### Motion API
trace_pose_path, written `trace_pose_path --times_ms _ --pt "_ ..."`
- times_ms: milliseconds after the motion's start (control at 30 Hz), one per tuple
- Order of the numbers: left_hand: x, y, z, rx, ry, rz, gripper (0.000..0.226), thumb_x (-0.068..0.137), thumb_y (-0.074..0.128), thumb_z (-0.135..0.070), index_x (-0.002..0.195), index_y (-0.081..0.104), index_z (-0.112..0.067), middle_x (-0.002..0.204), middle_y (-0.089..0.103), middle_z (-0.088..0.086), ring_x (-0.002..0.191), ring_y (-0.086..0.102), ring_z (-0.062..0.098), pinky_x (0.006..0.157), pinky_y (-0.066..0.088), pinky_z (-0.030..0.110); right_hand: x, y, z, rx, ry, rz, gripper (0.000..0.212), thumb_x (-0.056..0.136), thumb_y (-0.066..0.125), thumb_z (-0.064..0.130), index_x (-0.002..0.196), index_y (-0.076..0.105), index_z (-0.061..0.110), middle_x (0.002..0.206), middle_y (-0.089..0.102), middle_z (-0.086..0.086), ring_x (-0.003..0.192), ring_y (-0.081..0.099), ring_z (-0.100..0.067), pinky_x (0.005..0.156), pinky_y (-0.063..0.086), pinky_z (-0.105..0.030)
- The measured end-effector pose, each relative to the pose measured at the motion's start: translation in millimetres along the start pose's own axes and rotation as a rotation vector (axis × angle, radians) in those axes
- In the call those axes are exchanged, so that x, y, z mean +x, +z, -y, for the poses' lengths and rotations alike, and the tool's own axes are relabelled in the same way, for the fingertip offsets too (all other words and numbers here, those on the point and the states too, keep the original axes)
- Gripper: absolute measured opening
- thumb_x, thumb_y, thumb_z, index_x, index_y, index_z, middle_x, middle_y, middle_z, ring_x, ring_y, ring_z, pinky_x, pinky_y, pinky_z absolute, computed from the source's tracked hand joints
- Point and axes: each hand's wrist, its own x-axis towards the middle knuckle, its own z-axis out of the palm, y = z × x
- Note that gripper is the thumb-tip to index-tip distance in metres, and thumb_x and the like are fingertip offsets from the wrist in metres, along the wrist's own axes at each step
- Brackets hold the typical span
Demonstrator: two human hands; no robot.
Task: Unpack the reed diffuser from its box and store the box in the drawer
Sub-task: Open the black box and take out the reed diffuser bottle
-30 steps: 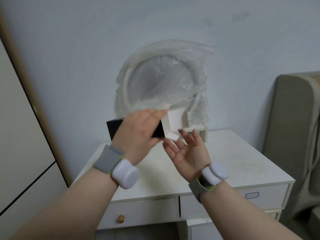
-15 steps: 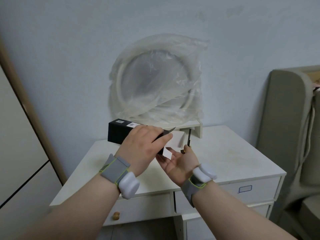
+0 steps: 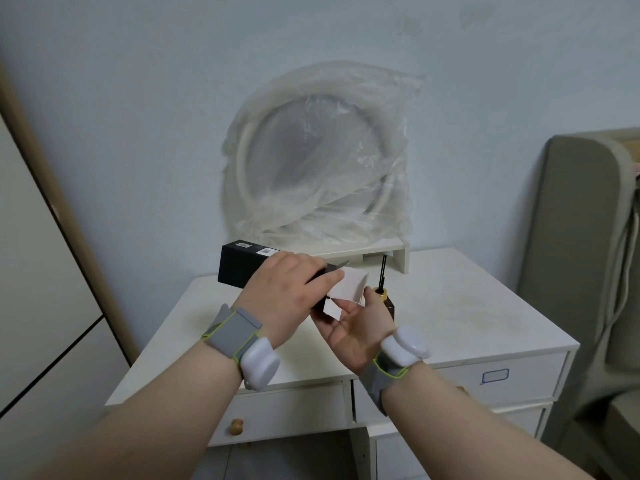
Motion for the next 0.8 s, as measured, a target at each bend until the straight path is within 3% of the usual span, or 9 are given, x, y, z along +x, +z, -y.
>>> trace_pose_path --times_ms 100,200,300,500,600,733,800 --pt "-1.4 -1.4 0.0 -0.033 -0.062 0.024 0.047 0.073 0.055 -0.019 0.119 0.048 -0.026 0.103 0.067 0.002 0.089 0.063 0.025 0.083 0.037 0.033 -2.1 0.8 -0.4 -0.012 -0.003 -0.004 0.068 0.092 0.040 0.053 0.114 0.055 -0.010 0.116 0.063 -0.024 0.108 0.060 -0.036 0.093 0.050 -0.042" --pt "-6.1 -1.6 0.6 -0.065 -0.121 0.071 0.057 0.066 0.065 -0.020 0.119 0.047 -0.025 0.105 0.066 0.002 0.091 0.064 0.025 0.080 0.047 0.035 -5.5 0.6 0.3 -0.064 -0.004 0.007 0.052 0.087 0.055 0.044 0.101 0.056 -0.006 0.112 0.062 -0.024 0.104 0.061 -0.036 0.094 0.049 -0.040" --pt "-6.7 -3.6 1.6 -0.064 -0.135 0.063 0.063 0.062 0.074 -0.019 0.119 0.048 -0.025 0.105 0.066 0.003 0.091 0.064 0.026 0.079 0.050 0.035 -3.3 -0.5 -0.2 -0.127 0.004 -0.014 0.047 0.088 0.057 0.028 0.118 0.052 -0.008 0.121 0.060 -0.024 0.102 0.061 -0.034 0.091 0.051 -0.037" --pt "-5.2 -1.9 -0.4 -0.011 -0.069 0.027 0.063 0.061 0.073 -0.020 0.119 0.048 -0.026 0.104 0.066 0.002 0.090 0.062 0.025 0.084 0.035 0.032 -2.4 1.7 -6.3 -0.232 -0.036 -0.074 0.014 0.091 0.053 0.012 0.095 0.061 0.000 0.069 0.074 -0.010 0.075 0.069 -0.024 0.069 0.059 -0.030" --pt "-6.3 -2.6 -2.6 -0.013 -0.078 0.040 0.060 0.065 0.069 -0.023 0.120 0.047 -0.027 0.105 0.065 0.001 0.091 0.061 0.024 0.082 0.043 0.035 -3.3 0.0 -8.8 -0.302 -0.060 -0.112 0.011 0.088 0.058 0.010 0.093 0.064 0.002 0.072 0.075 -0.007 0.064 0.072 -0.019 0.064 0.060 -0.026" --pt "-9.4 -0.2 -5.0 -0.035 -0.104 0.045 0.055 0.067 0.061 -0.026 0.120 0.047 -0.027 0.105 0.065 0.000 0.092 0.059 0.023 0.082 0.037 0.031 -3.6 -2.0 -11.5 -0.337 -0.087 -0.159 0.007 0.088 0.059 0.007 0.084 0.063 0.002 0.063 0.074 -0.003 0.055 0.071 -0.015 0.058 0.059 -0.023" --pt "-10.3 1.0 -5.9 -0.036 -0.105 0.049 0.058 0.065 0.064 -0.024 0.120 0.048 -0.026 0.105 0.065 0.000 0.091 0.059 0.023 0.082 0.038 0.031 -2.7 -3.4 -12.5 -0.348 -0.111 -0.192 0.005 0.088 0.059 0.006 0.084 0.060 0.002 0.072 0.072 -0.004 0.059 0.071 -0.017 0.061 0.059 -0.025"
